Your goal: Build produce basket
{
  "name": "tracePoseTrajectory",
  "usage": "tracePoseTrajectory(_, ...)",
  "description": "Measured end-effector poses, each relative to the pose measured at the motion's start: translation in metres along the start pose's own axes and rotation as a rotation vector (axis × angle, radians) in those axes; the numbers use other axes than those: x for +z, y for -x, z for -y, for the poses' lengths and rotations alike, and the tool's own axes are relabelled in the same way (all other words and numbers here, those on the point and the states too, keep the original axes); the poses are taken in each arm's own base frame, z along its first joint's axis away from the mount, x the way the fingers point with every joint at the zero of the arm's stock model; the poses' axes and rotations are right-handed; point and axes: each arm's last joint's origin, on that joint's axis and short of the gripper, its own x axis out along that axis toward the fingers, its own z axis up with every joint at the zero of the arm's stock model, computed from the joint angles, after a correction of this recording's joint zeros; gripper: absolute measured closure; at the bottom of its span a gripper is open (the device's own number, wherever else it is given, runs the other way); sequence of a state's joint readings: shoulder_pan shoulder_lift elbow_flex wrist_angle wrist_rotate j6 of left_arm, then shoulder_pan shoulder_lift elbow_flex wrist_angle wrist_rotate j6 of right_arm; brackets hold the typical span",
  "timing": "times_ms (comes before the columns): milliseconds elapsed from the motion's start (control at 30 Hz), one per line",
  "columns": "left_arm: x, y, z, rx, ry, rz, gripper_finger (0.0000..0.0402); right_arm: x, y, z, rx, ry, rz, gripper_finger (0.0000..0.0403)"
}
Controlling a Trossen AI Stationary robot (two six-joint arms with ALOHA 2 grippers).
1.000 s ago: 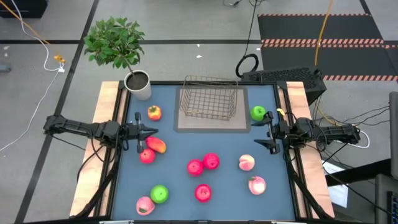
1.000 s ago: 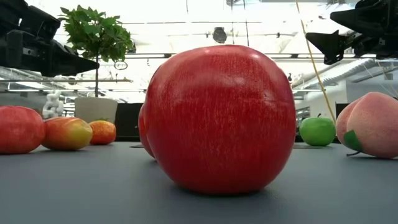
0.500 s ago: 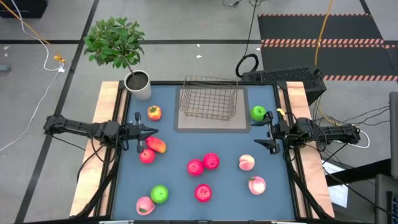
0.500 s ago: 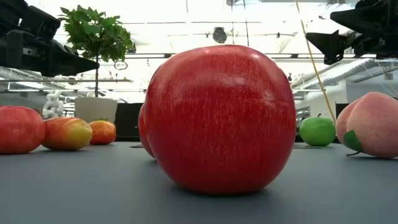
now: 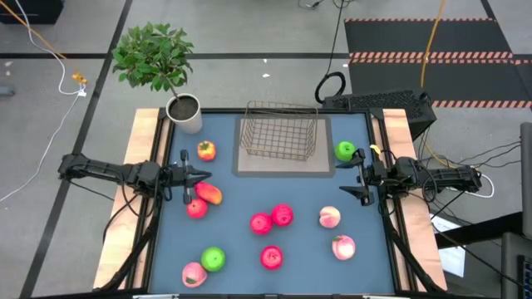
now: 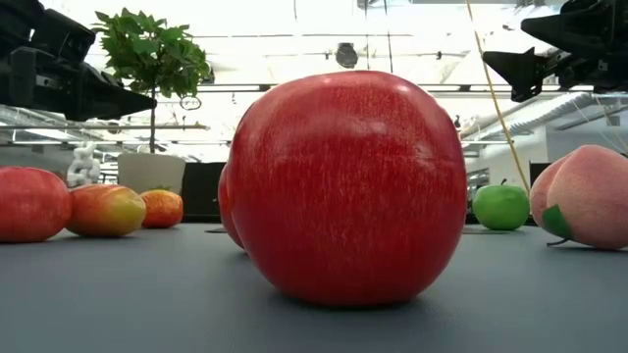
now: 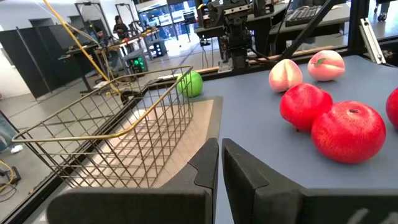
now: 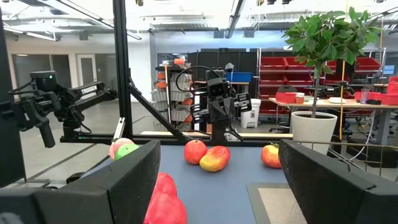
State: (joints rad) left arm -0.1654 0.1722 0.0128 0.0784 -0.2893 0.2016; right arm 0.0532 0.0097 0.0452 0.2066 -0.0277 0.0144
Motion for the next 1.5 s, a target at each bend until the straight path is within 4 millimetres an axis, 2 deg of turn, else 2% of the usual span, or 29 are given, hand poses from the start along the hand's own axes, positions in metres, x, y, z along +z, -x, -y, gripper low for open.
tracePoseTrajectory(1100,0.0001,0.0000,-0.0001,0.000,0.001,0.001,0.0376,0.0000,0.0000,0.0000,0.000,0.000,0.000,0.0083)
tracePoseTrajectory(1400,0.0055,0.0002,-0.0013,0.011,0.048,0.055,0.0376,0.0014,0.0000,0.0000,0.000,0.000,0.015,0.0083)
tracePoseTrajectory(1500,0.0053,0.0001,-0.0012,0.011,0.044,0.053,0.0376,0.0034,0.0000,0.0003,-0.009,0.044,0.035,0.0083)
